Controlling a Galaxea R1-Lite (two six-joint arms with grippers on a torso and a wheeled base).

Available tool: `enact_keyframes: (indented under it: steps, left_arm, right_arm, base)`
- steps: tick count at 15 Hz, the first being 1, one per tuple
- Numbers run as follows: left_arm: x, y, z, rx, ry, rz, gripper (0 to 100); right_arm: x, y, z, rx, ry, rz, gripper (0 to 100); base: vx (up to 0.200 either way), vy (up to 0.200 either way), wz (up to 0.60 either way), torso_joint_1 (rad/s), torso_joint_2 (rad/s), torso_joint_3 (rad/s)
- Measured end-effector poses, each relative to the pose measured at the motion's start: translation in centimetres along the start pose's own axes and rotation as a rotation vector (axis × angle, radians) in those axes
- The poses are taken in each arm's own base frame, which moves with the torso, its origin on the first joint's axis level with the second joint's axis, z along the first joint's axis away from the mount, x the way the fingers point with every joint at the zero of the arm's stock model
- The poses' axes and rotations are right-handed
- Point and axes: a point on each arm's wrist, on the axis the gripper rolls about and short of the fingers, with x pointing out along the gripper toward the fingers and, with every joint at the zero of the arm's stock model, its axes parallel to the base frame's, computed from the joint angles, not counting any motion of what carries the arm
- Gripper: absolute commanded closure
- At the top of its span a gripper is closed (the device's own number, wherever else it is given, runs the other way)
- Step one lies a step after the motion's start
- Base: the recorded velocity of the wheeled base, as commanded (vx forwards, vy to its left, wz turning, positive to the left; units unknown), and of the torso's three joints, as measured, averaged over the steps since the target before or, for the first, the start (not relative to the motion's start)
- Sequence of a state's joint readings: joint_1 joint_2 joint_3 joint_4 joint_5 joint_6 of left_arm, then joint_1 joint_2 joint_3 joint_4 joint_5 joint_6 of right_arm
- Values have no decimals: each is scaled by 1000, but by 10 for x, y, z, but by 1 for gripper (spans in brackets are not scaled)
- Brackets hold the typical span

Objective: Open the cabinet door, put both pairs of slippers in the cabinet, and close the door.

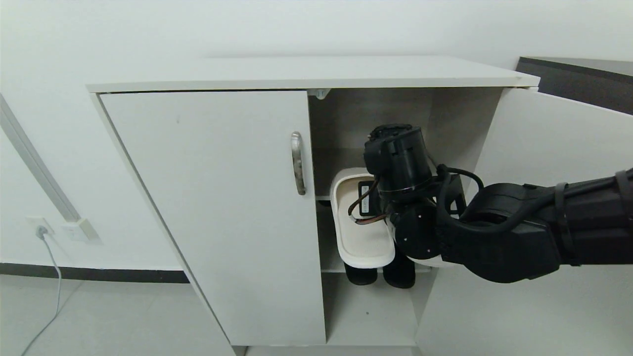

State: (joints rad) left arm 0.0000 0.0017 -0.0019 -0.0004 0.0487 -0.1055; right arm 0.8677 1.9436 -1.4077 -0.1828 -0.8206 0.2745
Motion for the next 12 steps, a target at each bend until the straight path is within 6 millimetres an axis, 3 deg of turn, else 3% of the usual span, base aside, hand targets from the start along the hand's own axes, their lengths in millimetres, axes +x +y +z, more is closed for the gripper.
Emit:
enact_keyframes:
  steps: [7,12]
  left_arm:
    - [0,0,0,0,-2,0,100]
    - [0,0,0,0,-2,-1,100]
  right_arm:
    - [5,0,-1,20,-18,-2,100]
    - [27,1,-1,7,-17,3,100]
  base:
    - [0,0,0,0,0,0]
    - [0,0,0,0,0,0]
